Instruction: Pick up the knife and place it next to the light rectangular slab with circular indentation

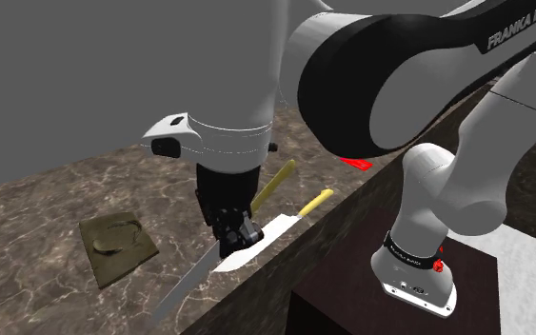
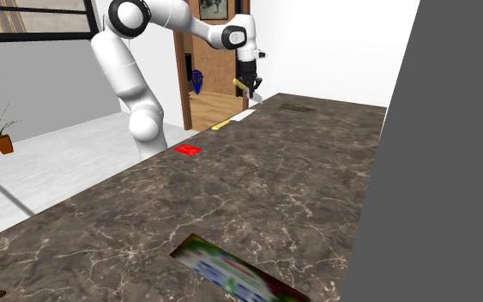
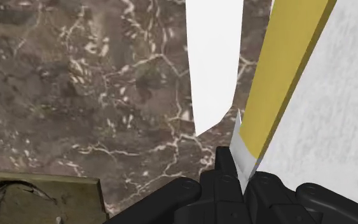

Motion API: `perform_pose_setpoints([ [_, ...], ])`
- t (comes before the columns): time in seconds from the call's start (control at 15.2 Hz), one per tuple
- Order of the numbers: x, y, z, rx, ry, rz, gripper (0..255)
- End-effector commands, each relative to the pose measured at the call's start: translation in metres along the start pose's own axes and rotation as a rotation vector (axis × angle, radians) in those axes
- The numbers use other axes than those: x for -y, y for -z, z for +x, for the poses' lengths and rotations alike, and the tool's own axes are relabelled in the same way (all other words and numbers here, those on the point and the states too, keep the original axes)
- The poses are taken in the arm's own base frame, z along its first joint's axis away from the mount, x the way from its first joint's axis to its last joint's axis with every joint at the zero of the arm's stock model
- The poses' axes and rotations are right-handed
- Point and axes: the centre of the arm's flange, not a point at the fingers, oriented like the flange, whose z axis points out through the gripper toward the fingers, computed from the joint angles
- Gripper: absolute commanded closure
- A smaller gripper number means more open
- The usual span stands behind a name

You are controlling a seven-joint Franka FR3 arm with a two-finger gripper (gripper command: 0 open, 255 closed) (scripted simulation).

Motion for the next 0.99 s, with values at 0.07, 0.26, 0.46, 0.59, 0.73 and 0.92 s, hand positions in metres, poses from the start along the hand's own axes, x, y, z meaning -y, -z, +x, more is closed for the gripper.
perform_pose_setpoints([
  [0.07,0.000,-0.016,-0.002,0.000,0.000,0.000,255],
  [0.26,0.001,-0.032,-0.003,0.000,0.000,0.000,255],
  [0.46,0.001,-0.040,-0.004,0.000,0.000,0.000,255],
  [0.59,0.001,-0.040,-0.004,0.000,0.000,0.000,255],
  [0.73,0.001,-0.040,-0.004,0.000,0.000,0.000,255],
  [0.92,0.001,-0.040,-0.004,0.000,0.000,0.000,0],
])
